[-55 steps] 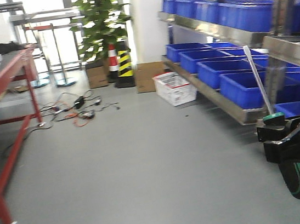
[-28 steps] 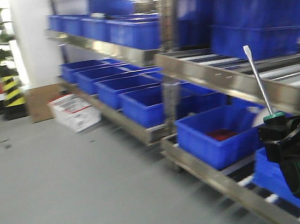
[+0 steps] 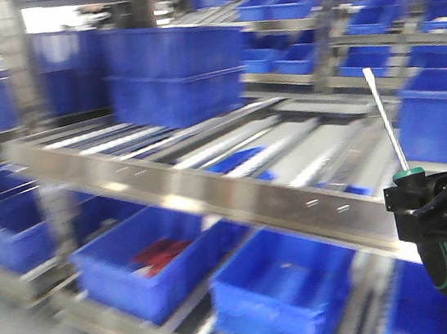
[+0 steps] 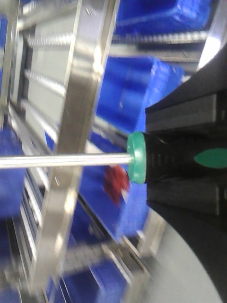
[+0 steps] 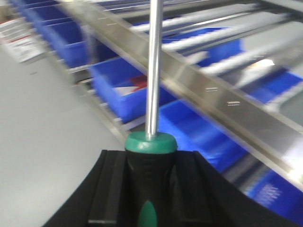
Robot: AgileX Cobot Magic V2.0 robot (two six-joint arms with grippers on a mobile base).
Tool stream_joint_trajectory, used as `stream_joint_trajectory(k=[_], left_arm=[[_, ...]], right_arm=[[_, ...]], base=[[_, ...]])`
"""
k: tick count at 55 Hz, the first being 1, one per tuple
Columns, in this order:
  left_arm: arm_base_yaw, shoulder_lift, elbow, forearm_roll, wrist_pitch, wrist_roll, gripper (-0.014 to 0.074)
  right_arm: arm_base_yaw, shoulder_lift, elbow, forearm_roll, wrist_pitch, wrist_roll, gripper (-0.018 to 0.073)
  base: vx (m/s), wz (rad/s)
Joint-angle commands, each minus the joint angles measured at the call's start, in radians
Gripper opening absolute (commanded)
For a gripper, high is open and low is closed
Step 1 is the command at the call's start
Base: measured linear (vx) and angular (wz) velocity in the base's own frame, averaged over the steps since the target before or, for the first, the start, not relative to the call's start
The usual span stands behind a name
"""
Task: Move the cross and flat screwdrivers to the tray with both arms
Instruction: 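Carry both screwdrivers past the shelves to the grey metal tray, then lower both grippers with screwdrivers toward the grey metal tray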
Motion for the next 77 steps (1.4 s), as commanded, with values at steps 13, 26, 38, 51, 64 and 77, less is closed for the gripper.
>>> stream_joint_trajectory(k=[13,26,38,51,64,77], left_arm=[[-0.004,-0.009,-0.030,-0.010,-0.087,-0.004,0.0000],[-0.004,-0.009,-0.030,-0.010,-0.087,-0.004,0.0000],[-0.004,-0.009,-0.030,-0.010,-0.087,-0.004,0.0000],[-0.004,-0.009,-0.030,-0.010,-0.087,-0.004,0.0000],[-0.004,0.013,-0.030,-0.010,-0.088,-0.004,0.0000],[-0.004,0.025,-0.030,-0.010,-0.088,-0.004,0.0000]], right_arm=[[-0.004,-0.020,-0.031,-0.007,-0.083,-0.002,-0.0008],[-0.004,-0.020,-0.031,-0.007,-0.083,-0.002,-0.0008],[-0.004,-0.020,-0.031,-0.007,-0.083,-0.002,-0.0008],[-0.004,-0.020,-0.031,-0.007,-0.083,-0.002,-0.0008],[-0.004,-0.020,-0.031,-0.007,-0.083,-0.002,-0.0008],[-0.004,-0.020,-0.031,-0.007,-0.079,-0.002,-0.0008]], base=[[0.40,-0.72],[0.37,-0.60],[0.35,-0.49],[0.28,-0.41],[0.18,-0.17],[0.10,0.00]])
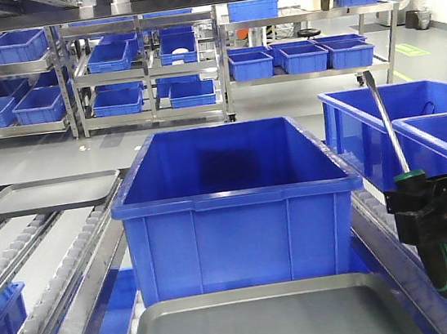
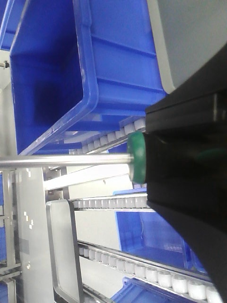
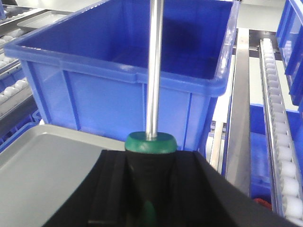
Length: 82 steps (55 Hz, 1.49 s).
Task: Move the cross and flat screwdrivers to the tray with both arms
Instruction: 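Lower both grippers with screwdrivers toward the grey metal tray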
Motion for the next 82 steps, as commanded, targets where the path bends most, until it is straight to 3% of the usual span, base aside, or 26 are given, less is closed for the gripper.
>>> stream_joint_trajectory(k=[1,49,55,59,64,69,75,82], left_arm=[[-0.004,-0.010,-0.030,-0.010,-0.088,-0.004,0.0000],[-0.004,-0.010,-0.030,-0.017,-0.061,-0.007,0.0000],[-0.004,-0.009,-0.030,-0.186,-0.073,-0.004,0.0000],[-0.008,0.003,-0.030,-0.342,-0.057,0.066,0.0000],[-0.057,0.043,-0.030,-0.532,0.024,0.315,0.0000],[-0.125,0.101,-0.030,-0.712,0.073,0.483,0.0001],[-0.187,0.195,-0.030,-0.827,0.042,0.548,0.0001],[-0.258,0.311,-0.030,-0.844,0.045,0.553,0.0004]], right_arm=[[-0.004,-0.020,-0.031,-0.007,-0.088,-0.003,-0.0008],[-0.004,-0.018,-0.031,-0.004,-0.120,-0.003,-0.0008],[-0.004,-0.010,-0.030,0.036,-0.076,-0.003,-0.0008],[-0.003,0.004,-0.007,0.102,-0.052,-0.030,-0.0008],[-0.003,0.019,0.045,0.205,-0.059,-0.093,-0.0008],[-0.003,0.036,0.106,0.288,-0.094,-0.166,-0.0008],[-0.003,0.077,0.139,0.384,-0.115,-0.225,-0.0008],[-0.003,0.124,0.141,0.438,-0.105,-0.270,-0.0006]], base=[[0.06,0.00],[0.01,0.00],[0.00,0.00],[0.00,0.00],[0.00,0.00],[0.00,0.00],[0.00,0.00],[0.00,0.00]])
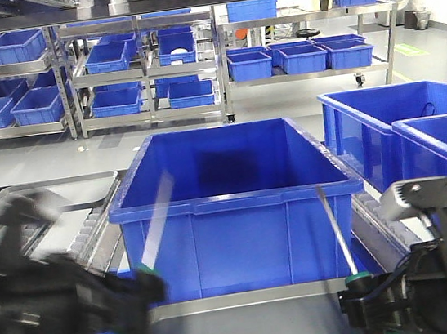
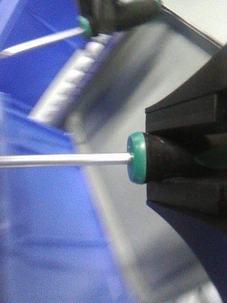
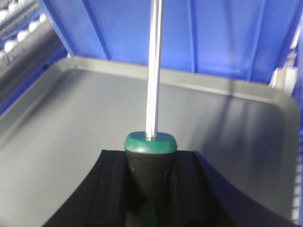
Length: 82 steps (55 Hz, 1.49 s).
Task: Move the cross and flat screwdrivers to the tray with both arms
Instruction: 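Lower both grippers with screwdrivers toward the grey metal tray, then open both grippers to release the screwdrivers onto the tray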
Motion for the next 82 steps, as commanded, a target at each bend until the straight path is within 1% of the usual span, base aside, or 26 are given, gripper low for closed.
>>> stream_joint_trajectory(k=[1,4,7,12,17,25,31,34,39,47,62,70,82], left_arm=[[-0.041,0.036,-0.030,-0.063,-0.049,0.006,0.0017],[-0.052,0.069,-0.030,-0.063,-0.057,0.005,0.0035],[-0.059,0.095,-0.030,-0.063,-0.059,0.005,0.0071],[-0.059,0.133,-0.030,-0.063,-0.056,0.005,0.0159],[-0.058,0.157,-0.030,-0.063,-0.056,0.003,0.0265],[-0.058,0.165,-0.030,-0.063,-0.056,0.003,0.0435],[-0.058,0.165,-0.030,-0.063,-0.056,0.003,0.0498],[-0.058,0.164,-0.030,-0.063,-0.057,0.003,0.0507],[-0.058,0.152,-0.033,-0.063,-0.064,0.006,0.0507],[-0.058,0.075,-0.033,-0.061,-0.099,0.007,0.0503],[-0.058,-0.126,-0.033,-0.055,-0.227,0.033,0.0503],[-0.058,-0.174,-0.033,-0.055,-0.232,0.033,0.0503],[-0.058,-0.174,-0.033,-0.055,-0.232,0.033,0.0503]], right_arm=[[-0.003,-0.002,-0.030,0.030,-0.072,-0.018,0.0004],[-0.003,0.008,-0.030,0.029,-0.068,-0.018,0.0018],[-0.003,0.017,-0.030,0.029,-0.061,-0.018,0.0037],[-0.003,0.032,-0.030,0.029,-0.048,-0.018,0.0090],[-0.003,0.048,-0.030,0.029,-0.042,-0.017,0.0171],[-0.003,0.068,-0.030,0.029,-0.023,-0.015,0.0342],[-0.003,0.071,-0.030,0.029,-0.021,-0.015,0.0454],[-0.003,0.067,-0.031,0.030,-0.030,-0.015,0.0498],[-0.003,0.051,-0.031,0.029,-0.046,-0.015,0.0539],[-0.003,-0.030,-0.031,0.020,-0.054,-0.016,0.0536],[-0.003,-0.204,-0.031,-0.001,-0.063,-0.018,0.0531],[-0.003,-0.258,-0.031,-0.001,-0.062,-0.018,0.0531],[-0.003,-0.276,-0.031,-0.001,-0.062,-0.018,0.0531]], base=[[0.00,0.00],[0.00,0.00],[0.00,0.00],[0.00,0.00],[0.00,0.00],[0.00,0.00],[0.00,0.00],[0.00,0.00],[0.00,0.00],[0.00,0.00],[0.00,0.00],[0.00,0.00],[0.00,0.00]])
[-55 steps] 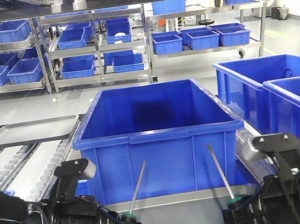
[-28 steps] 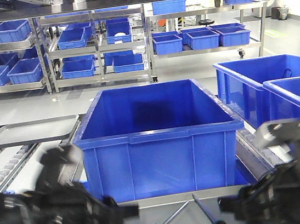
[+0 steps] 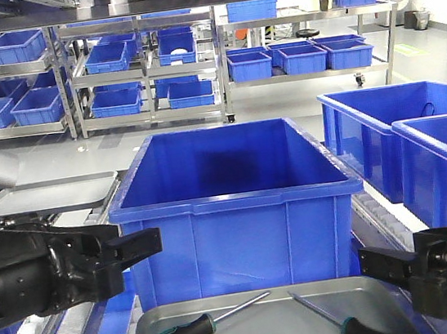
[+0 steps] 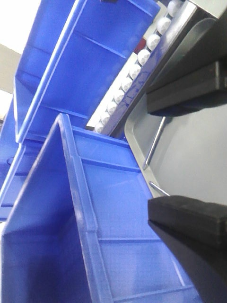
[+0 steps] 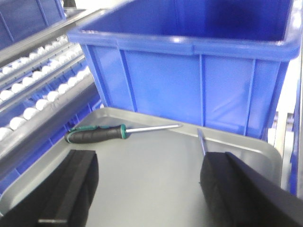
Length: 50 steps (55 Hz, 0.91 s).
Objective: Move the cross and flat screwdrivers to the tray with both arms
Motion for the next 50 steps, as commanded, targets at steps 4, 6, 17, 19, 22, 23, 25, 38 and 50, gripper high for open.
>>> stream_joint_trajectory(k=[4,6,17,19,22,23,25,38,50], left_arm=[[-0.005,-0.020,-0.033,-0.039,-0.050,0.000,0.0503],[-0.005,-0.020,-0.033,-0.039,-0.050,0.000,0.0503],[-0.005,-0.020,-0.030,-0.038,-0.076,0.000,0.0496],[-0.005,-0.020,-0.030,-0.038,-0.079,0.000,0.0489],[-0.005,-0.026,-0.030,-0.038,-0.083,0.000,0.0468],[-0.005,-0.027,-0.030,-0.038,-0.082,0.000,0.0459],[-0.005,-0.027,-0.030,-0.038,-0.081,0.000,0.0439],[-0.005,-0.039,-0.030,-0.002,-0.082,-0.008,0.0275],[-0.005,-0.106,0.024,0.101,-0.119,-0.013,0.0130]], right_arm=[[-0.003,-0.013,-0.031,0.005,-0.066,-0.011,0.0531],[-0.003,-0.013,-0.031,0.005,-0.066,-0.011,0.0531],[-0.003,-0.013,-0.031,0.006,-0.065,-0.011,0.0531],[-0.003,-0.013,-0.031,0.006,-0.065,-0.011,0.0531],[-0.003,-0.013,-0.031,0.006,-0.065,-0.011,0.0531],[-0.003,-0.013,-0.031,0.007,-0.065,-0.011,0.0531],[-0.003,-0.013,-0.031,0.007,-0.065,-0.011,0.0531],[-0.003,-0.013,-0.031,0.007,-0.065,-0.011,0.0531],[-0.003,-0.013,-0.031,0.007,-0.058,-0.011,0.0531]], base=[[0.00,0.00],[0.00,0.00],[0.00,0.00],[0.00,0.00],[0.00,0.00],[0.00,0.00],[0.00,0.00],[0.00,0.00],[0.00,0.00]])
